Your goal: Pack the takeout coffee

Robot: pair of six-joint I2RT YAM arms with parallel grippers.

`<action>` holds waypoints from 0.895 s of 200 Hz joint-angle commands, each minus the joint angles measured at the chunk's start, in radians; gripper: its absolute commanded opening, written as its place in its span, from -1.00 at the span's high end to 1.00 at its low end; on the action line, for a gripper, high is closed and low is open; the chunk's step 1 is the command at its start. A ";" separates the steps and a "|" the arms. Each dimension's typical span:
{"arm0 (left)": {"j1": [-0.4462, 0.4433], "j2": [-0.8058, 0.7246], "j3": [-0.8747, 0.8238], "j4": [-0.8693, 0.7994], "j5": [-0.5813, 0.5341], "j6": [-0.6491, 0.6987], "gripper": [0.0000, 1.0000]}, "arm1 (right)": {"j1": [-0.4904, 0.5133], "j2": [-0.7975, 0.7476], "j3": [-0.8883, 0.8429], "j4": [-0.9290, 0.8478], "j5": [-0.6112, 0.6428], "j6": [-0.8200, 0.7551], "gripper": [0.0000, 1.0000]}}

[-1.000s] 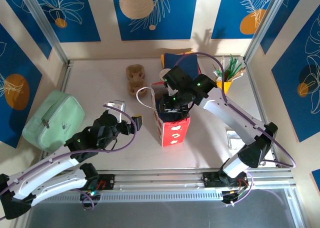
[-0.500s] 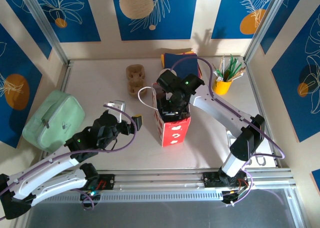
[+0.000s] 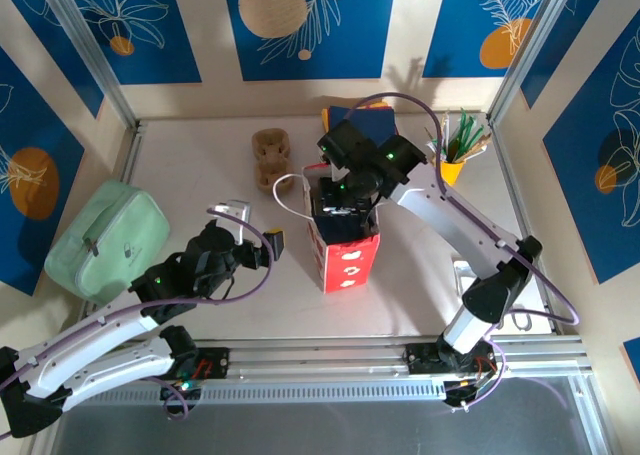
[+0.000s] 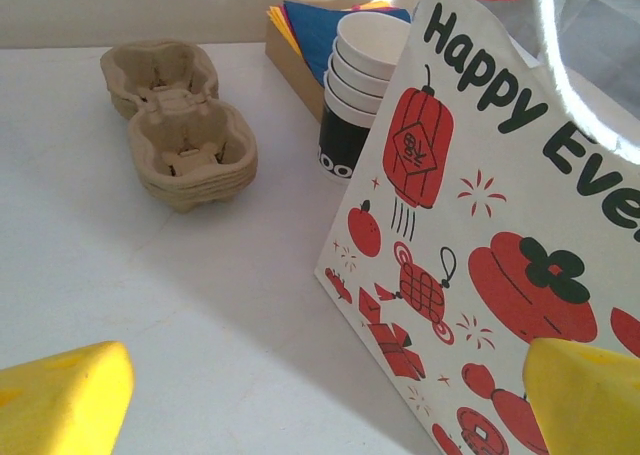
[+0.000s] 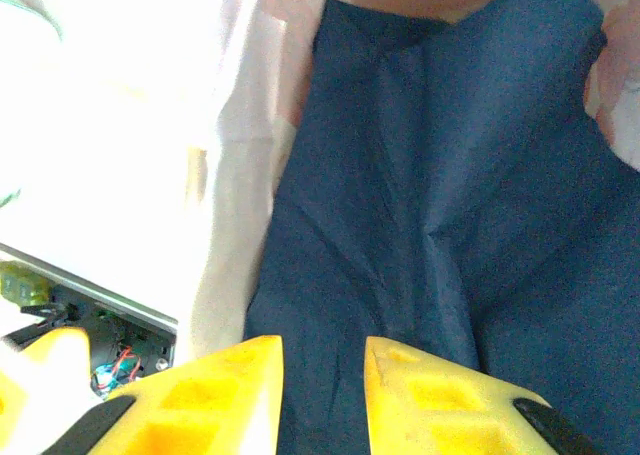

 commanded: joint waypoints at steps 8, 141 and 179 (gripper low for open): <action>0.009 0.012 0.026 -0.020 -0.035 0.038 -0.99 | 0.006 -0.108 0.024 0.043 -0.004 -0.048 0.35; 0.362 0.055 0.073 -0.021 -0.088 0.145 -0.98 | -0.473 -0.717 -0.608 0.415 0.118 -0.183 -0.57; 0.431 0.058 -0.034 0.139 -0.193 0.235 -0.98 | -0.690 -0.796 -0.858 0.576 0.071 -0.237 -0.88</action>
